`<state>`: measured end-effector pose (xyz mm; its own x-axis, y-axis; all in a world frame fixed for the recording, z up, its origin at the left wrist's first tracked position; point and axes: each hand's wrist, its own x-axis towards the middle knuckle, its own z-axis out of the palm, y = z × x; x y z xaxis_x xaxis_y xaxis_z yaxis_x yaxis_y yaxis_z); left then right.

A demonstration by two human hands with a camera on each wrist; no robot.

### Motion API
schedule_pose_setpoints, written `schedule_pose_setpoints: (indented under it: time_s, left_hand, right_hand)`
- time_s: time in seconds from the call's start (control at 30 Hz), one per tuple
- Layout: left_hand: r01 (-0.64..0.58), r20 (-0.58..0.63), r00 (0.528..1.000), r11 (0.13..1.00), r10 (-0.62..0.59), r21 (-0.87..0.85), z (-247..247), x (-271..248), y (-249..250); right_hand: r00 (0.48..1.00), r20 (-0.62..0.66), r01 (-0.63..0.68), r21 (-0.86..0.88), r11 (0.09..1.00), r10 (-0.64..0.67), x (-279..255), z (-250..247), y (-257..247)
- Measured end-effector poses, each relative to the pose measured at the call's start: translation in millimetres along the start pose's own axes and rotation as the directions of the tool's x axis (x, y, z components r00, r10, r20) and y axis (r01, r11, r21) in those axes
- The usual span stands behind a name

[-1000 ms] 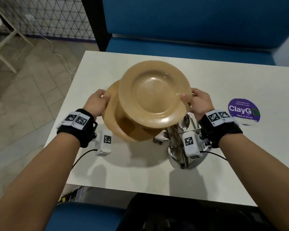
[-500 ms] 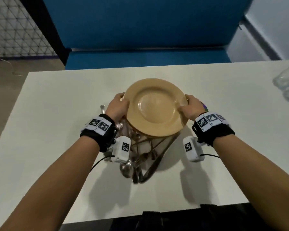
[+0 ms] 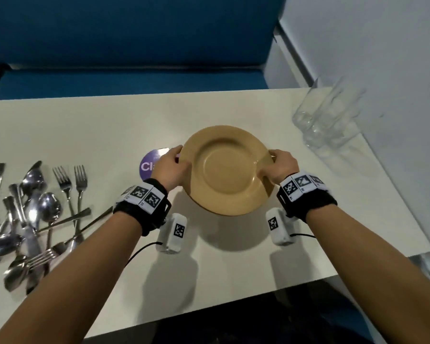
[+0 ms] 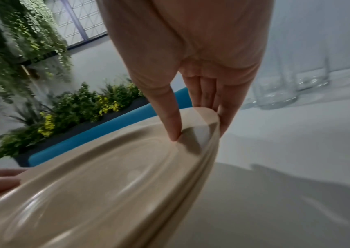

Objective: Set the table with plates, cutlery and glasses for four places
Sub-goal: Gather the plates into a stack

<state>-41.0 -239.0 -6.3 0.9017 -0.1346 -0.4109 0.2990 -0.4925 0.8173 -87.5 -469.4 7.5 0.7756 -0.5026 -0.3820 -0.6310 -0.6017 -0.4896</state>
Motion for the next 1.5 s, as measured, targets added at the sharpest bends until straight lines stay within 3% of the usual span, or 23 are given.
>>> schedule_pose_setpoints:
  time_s: [0.37, 0.77, 1.0, 1.13, 1.5]
  left_hand:
    - [0.049, 0.217, 0.975, 0.998, -0.056, 0.036, 154, 5, 48]
    - [0.126, 0.262, 0.953, 0.986, -0.15, 0.109, 299, 3, 95]
    - [0.148, 0.198, 0.966, 0.983, -0.168, 0.111, 316, 4, 97]
    - [0.091, 0.131, 0.986, 0.989, -0.106, 0.114, 315, 7, 98]
    - [0.043, 0.114, 0.992, 0.989, -0.059, 0.143, 303, 10, 95]
  right_hand:
    - [0.986, -0.02, -0.165, 0.0, 0.986, 0.165, 46, -93, 135]
    - [0.989, -0.004, -0.145, 0.027, 0.989, 0.145, 104, -171, 249]
    - [0.994, 0.013, -0.11, 0.031, 0.993, 0.11, 107, -179, 274]
    - [0.993, -0.047, -0.103, 0.031, 0.994, 0.104, 108, -178, 281]
    - [0.998, -0.038, -0.055, -0.015, 0.998, 0.054, 100, -168, 280]
